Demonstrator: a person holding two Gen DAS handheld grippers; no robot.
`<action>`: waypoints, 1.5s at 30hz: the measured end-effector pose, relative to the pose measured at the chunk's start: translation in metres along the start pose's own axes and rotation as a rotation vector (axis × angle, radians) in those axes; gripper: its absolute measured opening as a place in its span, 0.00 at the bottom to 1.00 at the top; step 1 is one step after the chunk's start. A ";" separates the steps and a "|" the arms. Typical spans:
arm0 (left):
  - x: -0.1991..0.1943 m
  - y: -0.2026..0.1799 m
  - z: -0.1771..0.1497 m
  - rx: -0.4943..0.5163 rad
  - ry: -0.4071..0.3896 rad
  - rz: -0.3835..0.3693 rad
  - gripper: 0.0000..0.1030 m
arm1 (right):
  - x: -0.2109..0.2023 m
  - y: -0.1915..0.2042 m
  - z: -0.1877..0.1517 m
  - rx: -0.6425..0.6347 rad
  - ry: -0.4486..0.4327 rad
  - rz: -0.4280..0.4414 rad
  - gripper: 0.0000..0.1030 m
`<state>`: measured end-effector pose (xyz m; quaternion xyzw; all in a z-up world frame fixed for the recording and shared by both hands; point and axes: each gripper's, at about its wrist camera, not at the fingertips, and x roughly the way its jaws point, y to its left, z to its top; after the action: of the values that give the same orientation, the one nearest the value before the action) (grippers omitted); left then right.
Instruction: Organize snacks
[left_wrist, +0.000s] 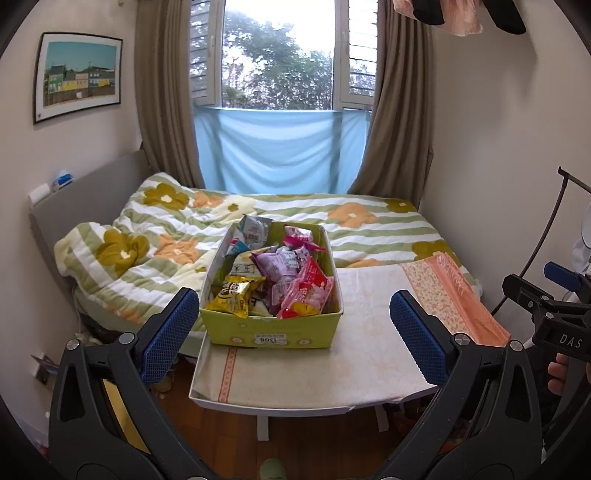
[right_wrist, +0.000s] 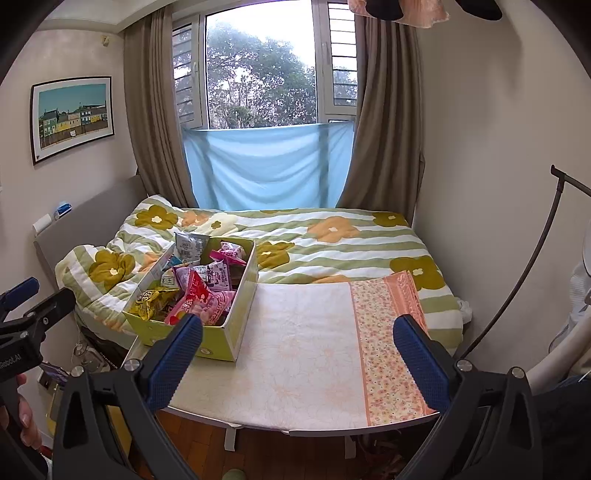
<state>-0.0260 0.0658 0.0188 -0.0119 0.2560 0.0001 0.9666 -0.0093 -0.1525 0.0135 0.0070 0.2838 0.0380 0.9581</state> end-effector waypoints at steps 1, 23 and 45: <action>0.000 0.000 0.000 0.001 0.000 0.000 1.00 | 0.000 0.000 0.000 0.000 0.000 -0.001 1.00; 0.001 0.003 0.002 0.001 0.004 -0.003 1.00 | 0.001 0.000 0.000 0.004 0.000 0.001 1.00; 0.008 0.001 -0.008 -0.010 0.043 0.036 1.00 | 0.006 0.007 -0.001 0.010 0.027 0.011 1.00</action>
<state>-0.0233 0.0666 0.0081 -0.0122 0.2771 0.0186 0.9606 -0.0052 -0.1456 0.0099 0.0129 0.2968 0.0421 0.9539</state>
